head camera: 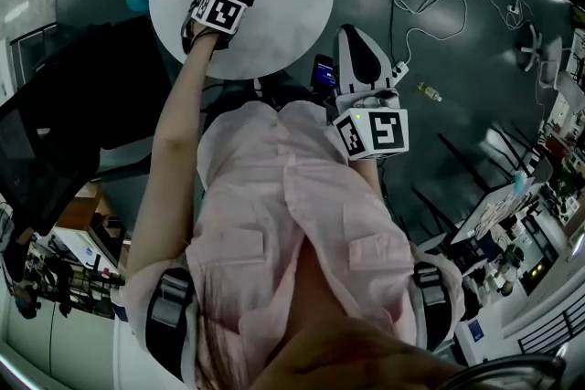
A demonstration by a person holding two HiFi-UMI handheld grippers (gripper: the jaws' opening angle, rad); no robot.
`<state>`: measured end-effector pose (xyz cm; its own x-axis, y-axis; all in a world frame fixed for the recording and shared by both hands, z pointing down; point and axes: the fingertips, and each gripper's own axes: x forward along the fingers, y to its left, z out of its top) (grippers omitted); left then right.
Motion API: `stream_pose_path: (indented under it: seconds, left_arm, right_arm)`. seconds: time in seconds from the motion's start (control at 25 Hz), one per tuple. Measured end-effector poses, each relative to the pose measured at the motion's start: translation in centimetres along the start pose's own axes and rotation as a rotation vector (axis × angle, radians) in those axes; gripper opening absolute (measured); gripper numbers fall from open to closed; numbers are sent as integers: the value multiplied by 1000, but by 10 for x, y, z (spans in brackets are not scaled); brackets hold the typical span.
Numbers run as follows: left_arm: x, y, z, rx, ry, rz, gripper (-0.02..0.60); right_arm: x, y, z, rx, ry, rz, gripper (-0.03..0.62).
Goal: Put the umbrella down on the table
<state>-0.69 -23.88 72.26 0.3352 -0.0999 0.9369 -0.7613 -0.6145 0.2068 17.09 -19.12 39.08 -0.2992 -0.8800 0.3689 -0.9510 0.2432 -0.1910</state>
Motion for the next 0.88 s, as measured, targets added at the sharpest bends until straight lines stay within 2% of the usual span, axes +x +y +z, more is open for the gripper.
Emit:
stream_pose_path:
  seconds: [0.08,0.24,0.4,0.44,0.48,0.52,0.6,0.88]
  left_arm:
    - [-14,3,3,1,-22,19,330]
    - [-35,-4,13,-23,-121,-5,330]
    - [-96,5,36,-50,-338,71,325]
    - [-119,8,43,-59,-408,96,279]
    - [-143,10,49,-64,-482,126,179]
    - [-166,11,55,-66,-555,155,111]
    - [-210,11,64,-67,-684,192,33]
    - [-366,-29,62,-81,-1060,212,18]
  right_arm:
    - [0,3,2,-7,-5,13,37]
    - [1,10,4,-18,-17,39,37]
    - [4,16,8,-32,-33,63,37]
    - [5,18,9,-36,-39,71,37]
    - [5,20,11,-40,-46,79,37]
    - [6,23,13,-43,-52,86,37]
    - [7,30,16,-47,-64,102,37]
    - [11,53,31,-69,-110,157,37]
